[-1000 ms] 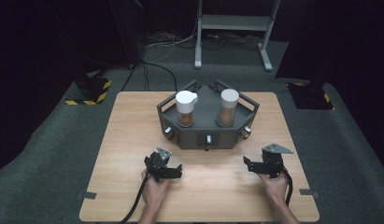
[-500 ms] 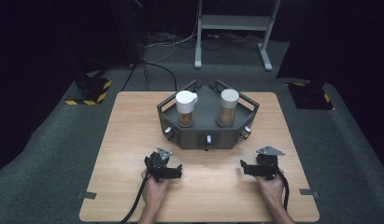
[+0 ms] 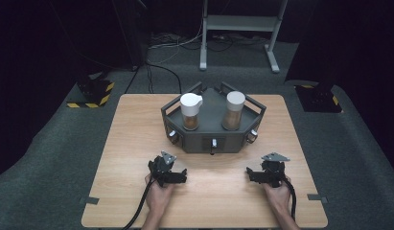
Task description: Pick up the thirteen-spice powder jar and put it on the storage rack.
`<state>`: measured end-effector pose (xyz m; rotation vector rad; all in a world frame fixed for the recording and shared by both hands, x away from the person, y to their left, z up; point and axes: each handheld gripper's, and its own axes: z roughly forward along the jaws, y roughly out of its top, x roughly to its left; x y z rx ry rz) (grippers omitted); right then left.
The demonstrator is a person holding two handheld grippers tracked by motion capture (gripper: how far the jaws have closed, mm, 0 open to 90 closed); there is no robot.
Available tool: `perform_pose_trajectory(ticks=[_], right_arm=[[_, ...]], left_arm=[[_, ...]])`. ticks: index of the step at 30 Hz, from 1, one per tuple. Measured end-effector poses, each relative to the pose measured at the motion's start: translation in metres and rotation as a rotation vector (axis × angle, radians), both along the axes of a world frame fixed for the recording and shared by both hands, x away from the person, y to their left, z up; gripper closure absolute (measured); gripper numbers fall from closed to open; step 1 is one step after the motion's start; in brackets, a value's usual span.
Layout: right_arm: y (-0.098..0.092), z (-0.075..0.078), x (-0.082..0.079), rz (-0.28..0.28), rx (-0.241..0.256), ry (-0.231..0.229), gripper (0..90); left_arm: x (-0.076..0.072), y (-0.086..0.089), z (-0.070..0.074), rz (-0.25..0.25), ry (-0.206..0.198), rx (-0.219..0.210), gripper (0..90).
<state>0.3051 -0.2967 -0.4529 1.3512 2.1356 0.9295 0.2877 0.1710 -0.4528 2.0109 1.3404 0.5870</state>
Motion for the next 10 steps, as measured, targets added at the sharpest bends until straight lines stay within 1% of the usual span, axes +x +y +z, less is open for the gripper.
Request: perform_pose_trajectory(ticks=[10], right_arm=[[0.0023,0.0006,0.0015,0.001,-0.004,0.008,2.7]], left_arm=[[-0.0001,0.0,-0.0001,0.0,0.0,0.0,0.4]])
